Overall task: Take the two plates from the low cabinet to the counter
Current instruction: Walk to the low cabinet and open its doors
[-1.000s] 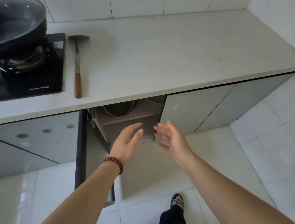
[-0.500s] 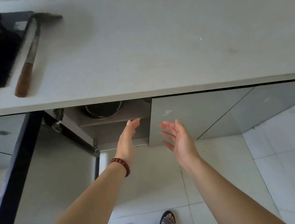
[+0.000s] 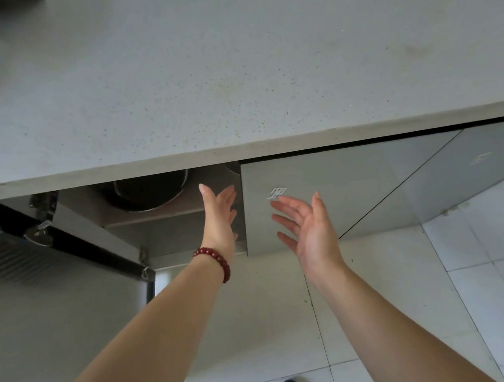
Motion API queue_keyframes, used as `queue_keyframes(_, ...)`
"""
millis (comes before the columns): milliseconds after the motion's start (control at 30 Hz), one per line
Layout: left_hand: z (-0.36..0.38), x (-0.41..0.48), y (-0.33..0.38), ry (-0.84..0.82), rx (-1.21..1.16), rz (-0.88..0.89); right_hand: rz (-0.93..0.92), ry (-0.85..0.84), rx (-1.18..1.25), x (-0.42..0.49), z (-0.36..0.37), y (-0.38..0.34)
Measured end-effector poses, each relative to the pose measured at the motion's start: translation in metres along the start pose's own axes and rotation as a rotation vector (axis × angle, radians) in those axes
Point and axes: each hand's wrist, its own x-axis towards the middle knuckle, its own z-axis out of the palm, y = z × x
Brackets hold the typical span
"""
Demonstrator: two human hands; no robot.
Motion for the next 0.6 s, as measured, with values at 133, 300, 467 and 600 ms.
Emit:
queue_keyframes(133, -0.002, 0.018, 0.009, -0.011, -0.006, 0.016, -0.007, 0.013, 0.006, 0.007, -0.001, 0.000)
queue_keyframes(300, 0.005, 0.032, 0.017, -0.068, 0.015, -0.013, -0.011, 0.035, 0.009, 0.011, -0.003, -0.006)
queue_keyframes(467, 0.003, 0.021, 0.009, -0.067, 0.043, -0.027, -0.021, 0.062, 0.024, 0.004, -0.002, -0.005)
queue_keyframes(600, -0.002, 0.002, -0.004, -0.096, 0.097, -0.041, -0.027, 0.081, 0.018, -0.015, -0.002, 0.003)
